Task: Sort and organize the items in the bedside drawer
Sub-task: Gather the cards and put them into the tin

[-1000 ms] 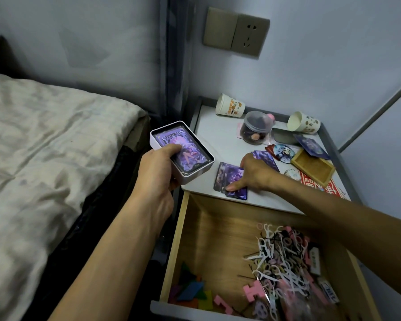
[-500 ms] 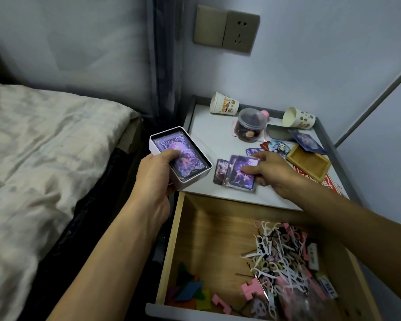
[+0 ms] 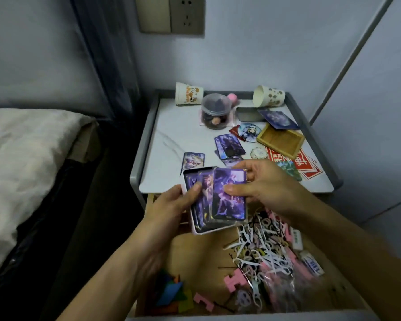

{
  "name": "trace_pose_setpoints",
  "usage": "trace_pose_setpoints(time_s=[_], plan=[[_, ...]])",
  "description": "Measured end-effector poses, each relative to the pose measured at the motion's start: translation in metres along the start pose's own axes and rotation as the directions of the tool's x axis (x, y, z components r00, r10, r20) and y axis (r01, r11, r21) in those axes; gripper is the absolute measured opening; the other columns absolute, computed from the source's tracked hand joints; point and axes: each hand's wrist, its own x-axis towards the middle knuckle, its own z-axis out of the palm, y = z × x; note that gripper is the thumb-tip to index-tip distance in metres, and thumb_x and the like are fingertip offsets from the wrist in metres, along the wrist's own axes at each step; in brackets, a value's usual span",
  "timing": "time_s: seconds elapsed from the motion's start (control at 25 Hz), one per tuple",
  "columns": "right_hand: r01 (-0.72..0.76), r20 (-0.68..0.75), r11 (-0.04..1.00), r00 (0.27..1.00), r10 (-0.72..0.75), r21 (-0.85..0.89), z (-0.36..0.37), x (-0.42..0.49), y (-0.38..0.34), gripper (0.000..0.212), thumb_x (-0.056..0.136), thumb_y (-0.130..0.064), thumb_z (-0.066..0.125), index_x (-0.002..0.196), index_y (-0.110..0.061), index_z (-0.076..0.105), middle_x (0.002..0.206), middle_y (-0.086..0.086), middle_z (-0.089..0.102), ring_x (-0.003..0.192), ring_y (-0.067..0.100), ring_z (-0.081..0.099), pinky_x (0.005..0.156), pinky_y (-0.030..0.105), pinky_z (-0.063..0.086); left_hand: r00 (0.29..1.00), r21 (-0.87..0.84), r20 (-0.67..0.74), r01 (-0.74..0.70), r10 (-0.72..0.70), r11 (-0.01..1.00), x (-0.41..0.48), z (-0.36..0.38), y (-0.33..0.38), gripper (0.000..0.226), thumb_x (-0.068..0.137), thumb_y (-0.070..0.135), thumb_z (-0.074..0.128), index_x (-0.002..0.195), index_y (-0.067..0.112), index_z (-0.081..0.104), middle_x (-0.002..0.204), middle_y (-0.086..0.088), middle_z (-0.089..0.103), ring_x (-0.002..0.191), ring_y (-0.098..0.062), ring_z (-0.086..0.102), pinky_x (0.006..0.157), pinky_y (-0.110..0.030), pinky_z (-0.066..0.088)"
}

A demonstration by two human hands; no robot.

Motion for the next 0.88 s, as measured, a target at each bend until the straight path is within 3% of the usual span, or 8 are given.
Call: trace_pose_setpoints(time_s=[0.16, 0.44, 0.56, 0.64, 0.72, 0.88], plan=[[0.068, -0.03, 0.979, 0.997, -0.075, -0.192, 0.006, 0.003, 0.016, 0.027, 0.073, -0.008, 0.083, 0.097, -0.01, 0.069, 0.086, 0.008, 0.076, 0.08, 0.024, 0.074, 0.081, 0.051, 0.058, 0.999, 0.081, 0.025, 0.021, -0.023, 0.997, 0.0, 0.008, -0.015, 0.027, 0.089, 0.026, 0.065, 0.113, 0.015, 0.069, 0.101, -0.01, 0.075, 0.1, -0.035, 0.069, 0.096, -0.048, 0.051], [-0.014, -0.125, 0.933, 0.992, -0.033, -0.36, 0.019, 0.003, 0.028, 0.026, 0.073, -0.02, 0.085, 0.089, -0.018, 0.065, 0.077, -0.001, 0.072, 0.067, 0.011, 0.07, 0.069, 0.036, 0.06, 0.999, 0.085, 0.0, 0.032, -0.032, 0.996, 0.001, 0.013, -0.025, 0.024, 0.09, 0.022, 0.065, 0.112, 0.013, 0.068, 0.096, -0.011, 0.076, 0.085, -0.028, 0.072, 0.077, -0.036, 0.056], [0.016, -0.154, 0.861, 0.982, -0.11, -0.508, 0.026, 0.0, 0.026, 0.037, 0.073, -0.033, 0.084, 0.099, -0.022, 0.06, 0.084, -0.004, 0.064, 0.074, 0.01, 0.063, 0.062, 0.028, 0.052, 1.0, 0.081, -0.01, 0.021, -0.02, 0.997, 0.002, 0.013, -0.026, 0.022, 0.091, 0.022, 0.064, 0.111, 0.013, 0.067, 0.094, -0.01, 0.076, 0.085, -0.027, 0.073, 0.079, -0.037, 0.056], [0.047, -0.148, 0.812, 0.976, -0.163, -0.582, 0.028, 0.0, 0.022, 0.043, 0.076, -0.038, 0.081, 0.106, -0.025, 0.053, 0.09, -0.004, 0.061, 0.082, 0.013, 0.061, 0.067, 0.031, 0.052, 1.0, 0.07, -0.015, 0.008, -0.007, 0.997, 0.002, 0.013, -0.026, 0.023, 0.091, 0.023, 0.064, 0.111, 0.013, 0.067, 0.094, -0.009, 0.076, 0.084, -0.026, 0.073, 0.078, -0.036, 0.056], [0.103, -0.098, 0.799, 0.975, -0.198, -0.592, 0.031, 0.0, 0.021, 0.044, 0.081, -0.034, 0.077, 0.113, -0.025, 0.048, 0.096, -0.01, 0.056, 0.091, 0.014, 0.06, 0.077, 0.035, 0.055, 1.0, 0.046, -0.015, 0.013, -0.013, 0.999, 0.0, 0.013, -0.026, 0.024, 0.091, 0.024, 0.064, 0.112, 0.014, 0.067, 0.095, -0.009, 0.076, 0.085, -0.025, 0.073, 0.076, -0.035, 0.056], [0.191, -0.05, 0.786, 0.961, -0.271, -0.589, 0.04, -0.001, 0.021, 0.045, 0.086, -0.026, 0.072, 0.122, -0.025, 0.045, 0.085, -0.018, 0.037, 0.092, 0.006, 0.046, 0.081, 0.025, 0.048, 0.999, 0.0, -0.038, 0.019, -0.019, 1.0, 0.0, 0.012, -0.025, 0.025, 0.09, 0.024, 0.065, 0.112, 0.013, 0.067, 0.094, -0.009, 0.076, 0.083, -0.024, 0.073, 0.074, -0.034, 0.055]])
